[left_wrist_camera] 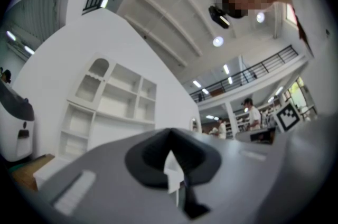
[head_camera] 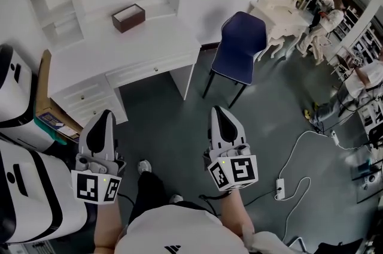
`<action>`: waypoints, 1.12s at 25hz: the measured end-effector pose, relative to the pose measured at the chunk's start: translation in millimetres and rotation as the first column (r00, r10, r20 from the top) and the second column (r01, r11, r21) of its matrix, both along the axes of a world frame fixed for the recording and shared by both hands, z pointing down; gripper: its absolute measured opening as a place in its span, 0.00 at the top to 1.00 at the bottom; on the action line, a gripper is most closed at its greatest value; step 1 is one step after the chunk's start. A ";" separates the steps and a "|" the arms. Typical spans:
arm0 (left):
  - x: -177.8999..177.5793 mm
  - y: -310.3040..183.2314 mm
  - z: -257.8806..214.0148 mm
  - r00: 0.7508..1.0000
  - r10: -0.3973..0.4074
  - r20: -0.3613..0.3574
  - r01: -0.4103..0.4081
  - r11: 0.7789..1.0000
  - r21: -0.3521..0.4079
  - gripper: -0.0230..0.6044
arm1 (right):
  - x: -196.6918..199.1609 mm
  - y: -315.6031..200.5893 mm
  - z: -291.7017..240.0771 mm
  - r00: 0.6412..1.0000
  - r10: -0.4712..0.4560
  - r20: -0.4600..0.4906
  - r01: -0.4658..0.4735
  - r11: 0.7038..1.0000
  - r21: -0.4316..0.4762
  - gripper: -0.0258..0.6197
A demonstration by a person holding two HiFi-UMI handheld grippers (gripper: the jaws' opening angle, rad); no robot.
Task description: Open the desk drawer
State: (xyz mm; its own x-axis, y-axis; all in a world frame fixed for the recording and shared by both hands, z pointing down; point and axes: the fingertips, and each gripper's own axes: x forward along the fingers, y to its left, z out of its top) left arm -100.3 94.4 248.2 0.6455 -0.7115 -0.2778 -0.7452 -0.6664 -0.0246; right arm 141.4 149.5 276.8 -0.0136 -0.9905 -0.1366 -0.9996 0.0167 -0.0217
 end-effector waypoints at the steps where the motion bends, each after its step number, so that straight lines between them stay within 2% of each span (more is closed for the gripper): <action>1: -0.8 -8.8 0.0 1.000 0.001 -0.002 -0.001 1.000 0.000 0.96 | -0.5 -8.4 -0.5 1.000 0.002 -0.003 -0.002 1.000 -0.001 0.96; 14: -17.4 -140.6 -10.8 1.000 0.011 -0.025 -0.011 1.000 0.023 0.96 | -17.9 -138.6 -13.2 1.000 0.002 -0.006 -0.002 1.000 0.027 0.96; 28: -50.1 -226.9 -10.5 0.999 0.024 -0.023 -0.023 1.000 0.016 0.96 | -49.7 -228.4 -18.6 1.000 0.000 0.008 0.000 0.999 0.033 0.96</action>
